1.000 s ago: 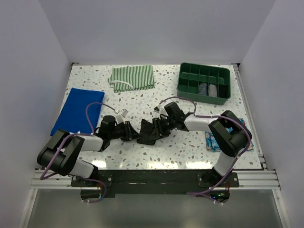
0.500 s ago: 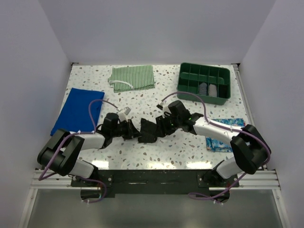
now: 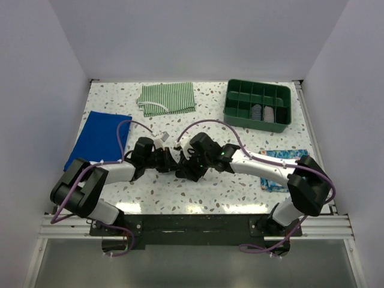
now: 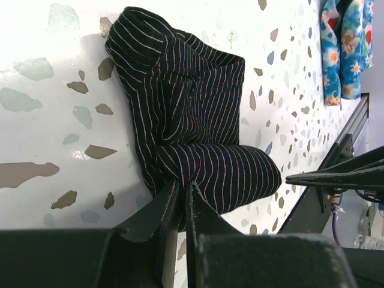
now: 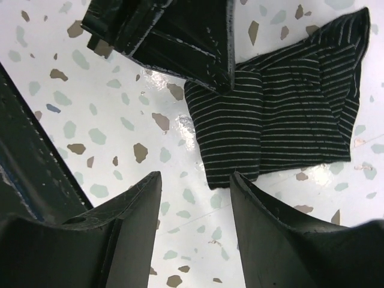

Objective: Roll the underwear
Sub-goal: Roll the underwear to the center of the board.

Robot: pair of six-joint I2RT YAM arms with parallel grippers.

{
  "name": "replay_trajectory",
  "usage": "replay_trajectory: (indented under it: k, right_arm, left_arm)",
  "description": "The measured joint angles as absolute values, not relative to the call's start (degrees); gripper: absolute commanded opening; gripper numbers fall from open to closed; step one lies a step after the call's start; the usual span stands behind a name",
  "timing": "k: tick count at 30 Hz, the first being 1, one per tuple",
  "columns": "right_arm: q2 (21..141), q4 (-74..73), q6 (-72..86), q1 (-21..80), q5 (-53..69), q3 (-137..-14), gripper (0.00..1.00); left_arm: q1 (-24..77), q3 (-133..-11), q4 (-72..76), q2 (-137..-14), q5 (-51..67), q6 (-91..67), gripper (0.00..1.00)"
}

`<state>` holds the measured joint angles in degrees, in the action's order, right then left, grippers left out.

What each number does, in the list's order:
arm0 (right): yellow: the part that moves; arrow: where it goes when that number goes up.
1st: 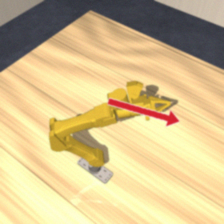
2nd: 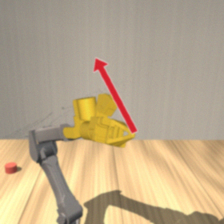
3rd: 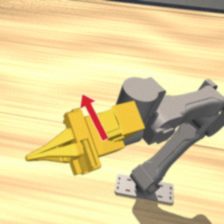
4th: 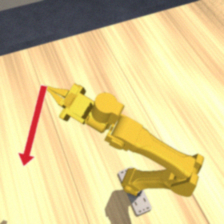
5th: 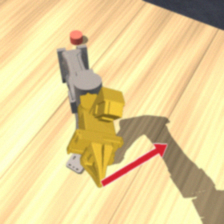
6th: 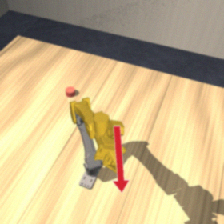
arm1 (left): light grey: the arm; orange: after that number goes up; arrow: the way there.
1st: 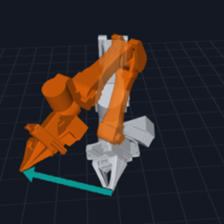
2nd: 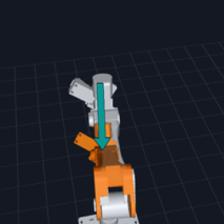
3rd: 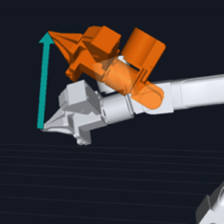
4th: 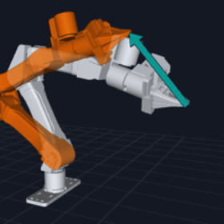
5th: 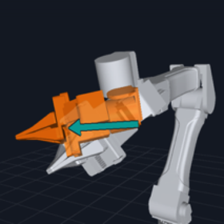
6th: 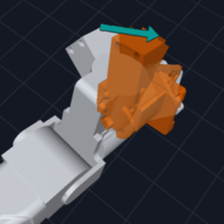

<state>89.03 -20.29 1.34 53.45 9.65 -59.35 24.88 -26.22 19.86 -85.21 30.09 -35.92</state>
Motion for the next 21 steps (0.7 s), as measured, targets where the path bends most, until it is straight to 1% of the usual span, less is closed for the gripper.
replay_trajectory:
  k: [9, 21]
  right_arm:
    - [95.53, -24.40, -4.97, 57.01, 1.19, -64.27, 0.57]
    - [99.66, -25.65, -9.26, 60.45, -5.96, -65.06, 0.56]
  left_arm:
    - [24.88, -26.94, 19.33, -85.93, 30.92, -35.05, 0.12]
    - [24.88, -28.64, 17.67, -86.85, 31.57, -33.43, 0.11]
